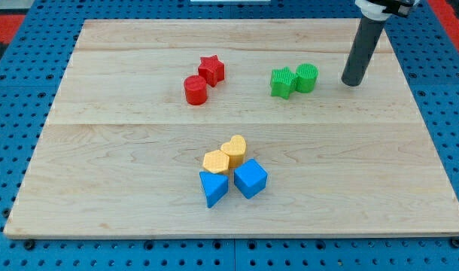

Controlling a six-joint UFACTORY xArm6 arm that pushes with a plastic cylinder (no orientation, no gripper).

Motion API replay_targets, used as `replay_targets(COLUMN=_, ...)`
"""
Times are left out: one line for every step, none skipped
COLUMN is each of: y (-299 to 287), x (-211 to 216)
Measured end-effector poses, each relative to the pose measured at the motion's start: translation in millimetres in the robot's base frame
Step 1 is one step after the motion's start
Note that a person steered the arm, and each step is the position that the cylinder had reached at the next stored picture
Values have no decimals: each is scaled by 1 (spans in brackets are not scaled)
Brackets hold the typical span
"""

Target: Push the green star to the parallel right of the red circle

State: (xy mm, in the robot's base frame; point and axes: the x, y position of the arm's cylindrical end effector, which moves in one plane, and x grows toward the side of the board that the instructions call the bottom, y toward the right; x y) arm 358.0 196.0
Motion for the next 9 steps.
replay_targets(y=-21, x=0)
replay_targets(y=-48, x=-8)
replay_targets(y=-49, x=-25)
replay_targets(y=-49, x=-30)
replay_targets(y=-49, x=-25)
replay_targets(y=-58, x=-13)
replay_targets(y=-81, x=-16)
replay_targets(y=-92, x=-15)
replay_targets(y=-98, x=-5)
